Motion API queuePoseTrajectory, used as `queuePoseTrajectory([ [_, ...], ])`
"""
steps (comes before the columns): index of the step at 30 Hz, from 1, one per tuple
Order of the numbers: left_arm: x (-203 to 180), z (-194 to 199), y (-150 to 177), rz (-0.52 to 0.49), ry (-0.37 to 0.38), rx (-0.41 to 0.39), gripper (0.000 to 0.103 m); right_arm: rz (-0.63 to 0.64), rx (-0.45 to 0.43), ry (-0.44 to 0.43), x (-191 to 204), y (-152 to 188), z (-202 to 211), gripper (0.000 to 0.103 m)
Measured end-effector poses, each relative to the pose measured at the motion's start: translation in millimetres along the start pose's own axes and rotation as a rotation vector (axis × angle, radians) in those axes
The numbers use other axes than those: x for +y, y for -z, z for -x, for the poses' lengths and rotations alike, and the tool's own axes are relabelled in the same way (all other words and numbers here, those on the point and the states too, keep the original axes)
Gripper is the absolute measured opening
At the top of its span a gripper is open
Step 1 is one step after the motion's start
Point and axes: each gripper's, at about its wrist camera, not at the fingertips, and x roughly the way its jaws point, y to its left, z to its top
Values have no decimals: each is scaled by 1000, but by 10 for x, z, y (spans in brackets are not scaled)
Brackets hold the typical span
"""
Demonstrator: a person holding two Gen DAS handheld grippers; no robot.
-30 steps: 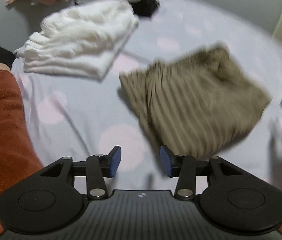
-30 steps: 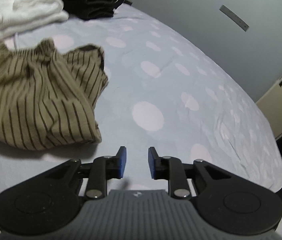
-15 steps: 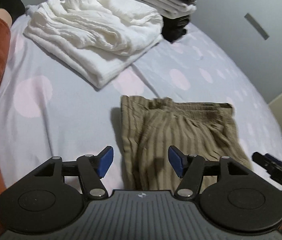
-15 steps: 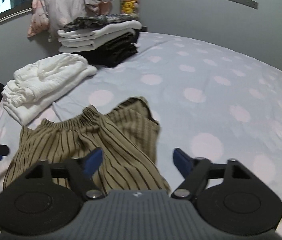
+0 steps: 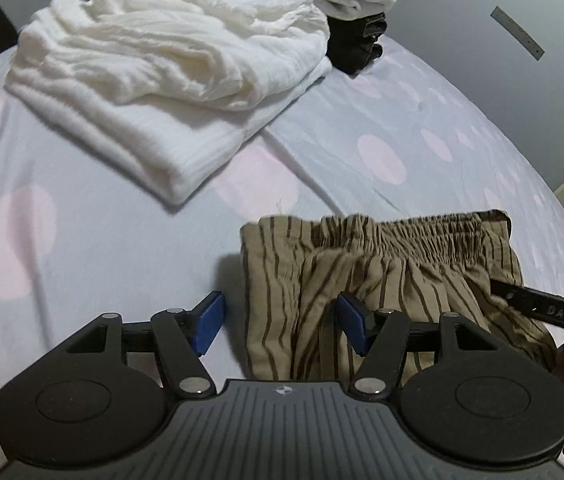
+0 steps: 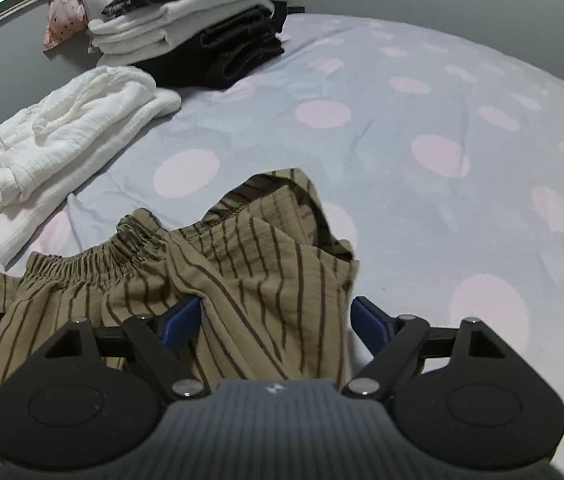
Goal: Fold clothes
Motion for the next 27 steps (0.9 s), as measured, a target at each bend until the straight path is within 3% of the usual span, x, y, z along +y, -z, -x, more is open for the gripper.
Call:
queuePoseTrajectory([
  [4, -111, -75, 10, -52, -8, -34, 58, 36, 24, -4, 98, 8, -154, 67],
  [6, -168, -106, 21, -88, -4, -43, 40, 72, 13, 5, 175, 32, -180, 54],
  [7, -184, -113, 25, -99, 2, -44, 36, 86, 8, 8, 201, 36, -180, 50],
  [9, -201, -116, 33, -111, 19, -41, 18, 115, 2, 13, 278, 33, -161, 29],
  [12, -204, -82, 39, -116, 28, -50, 10, 160, -11, 35, 384, 11, -107, 17],
  [20, -236, 311, -45, -81, 78, -141, 8, 183, -110, 63, 560, -165, 257, 14],
  [27, -273, 776, -306, -37, 89, -285, 7, 242, -228, 56, 823, -574, 594, 13],
])
